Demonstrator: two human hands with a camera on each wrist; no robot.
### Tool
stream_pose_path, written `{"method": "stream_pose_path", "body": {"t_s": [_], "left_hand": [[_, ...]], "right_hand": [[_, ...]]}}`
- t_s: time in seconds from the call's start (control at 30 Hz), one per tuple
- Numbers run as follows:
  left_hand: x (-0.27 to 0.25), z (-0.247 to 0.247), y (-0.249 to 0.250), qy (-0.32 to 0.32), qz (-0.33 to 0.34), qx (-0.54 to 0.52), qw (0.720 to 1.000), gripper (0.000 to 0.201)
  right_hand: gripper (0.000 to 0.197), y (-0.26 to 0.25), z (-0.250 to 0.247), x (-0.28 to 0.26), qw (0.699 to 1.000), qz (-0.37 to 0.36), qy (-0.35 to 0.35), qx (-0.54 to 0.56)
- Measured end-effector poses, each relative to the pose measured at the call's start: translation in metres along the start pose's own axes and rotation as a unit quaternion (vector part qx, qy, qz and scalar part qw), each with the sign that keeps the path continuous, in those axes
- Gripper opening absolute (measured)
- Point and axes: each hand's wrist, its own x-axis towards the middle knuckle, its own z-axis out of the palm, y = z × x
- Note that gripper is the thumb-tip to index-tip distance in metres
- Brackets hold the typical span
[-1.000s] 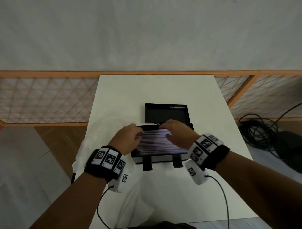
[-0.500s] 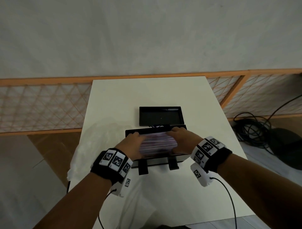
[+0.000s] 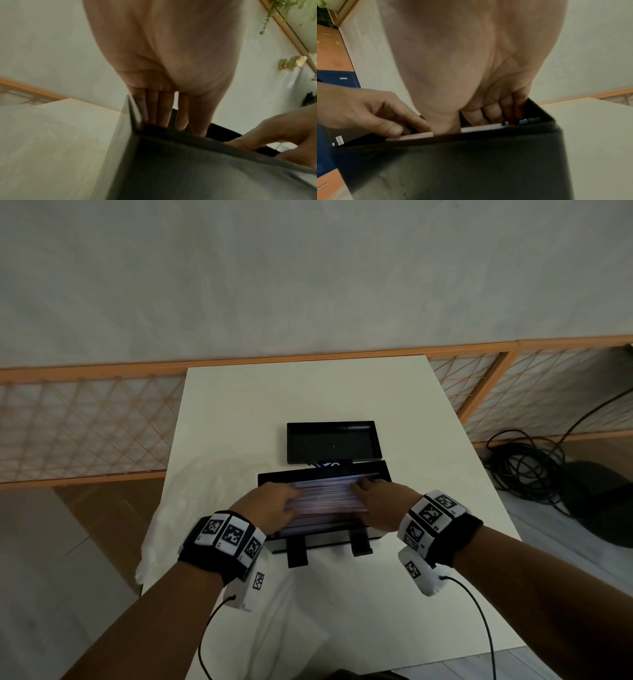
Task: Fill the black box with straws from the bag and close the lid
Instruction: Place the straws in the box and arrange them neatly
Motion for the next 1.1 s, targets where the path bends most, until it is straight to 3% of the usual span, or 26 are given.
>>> {"method": "stream_pose_path", "body": {"t_s": [0.07,0.13,0.17,0.2,0.27,0.33,0.37,0.43,0.53,0.77,1.1], "left_hand": [[-0.005,-0.003,-0.005,0.126,0.008,-0.076,0.989,0.032],[-0.010,-0.009,-0.011,0.268,-0.039,-0.096,0.958,0.027],[-0.012,-0.011,-0.016,0.310,-0.087,-0.104,0.941,0.026],[-0.014,-0.013,-0.022,0.311,-0.142,-0.110,0.933,0.025],[-0.017,-0.012,-0.030,0.219,-0.221,-0.138,0.940,0.027],[-0.019,-0.007,-0.031,0.131,-0.223,-0.176,0.950,0.031],[-0.019,-0.006,-0.030,0.122,-0.210,-0.166,0.956,0.034],[-0.016,-0.005,-0.029,0.142,-0.197,-0.130,0.961,0.040],[-0.007,-0.008,-0.029,0.164,-0.195,-0.122,0.959,0.041],[0.013,-0.017,-0.028,0.211,-0.180,-0.131,0.952,0.033],[0.023,-0.020,-0.032,0.219,-0.187,-0.139,0.947,0.033]], "right_hand": [[0.054,0.004,-0.007,-0.005,0.994,-0.014,0.053,0.097],[0.039,0.012,-0.013,-0.012,0.956,0.007,0.188,0.227],[0.034,0.019,-0.014,-0.016,0.930,0.053,0.250,0.264],[0.034,0.026,-0.014,-0.020,0.915,0.120,0.262,0.284],[0.040,0.036,-0.010,-0.026,0.916,0.223,0.168,0.288],[0.038,0.037,-0.004,-0.026,0.922,0.220,0.056,0.312],[0.035,0.035,-0.004,-0.026,0.910,0.211,0.045,0.354],[0.030,0.035,-0.002,-0.023,0.885,0.191,0.070,0.420],[0.022,0.036,-0.006,-0.017,0.887,0.178,0.095,0.416],[0.026,0.040,-0.025,-0.001,0.898,0.184,0.123,0.380],[0.027,0.046,-0.026,0.010,0.891,0.184,0.138,0.391]]}}
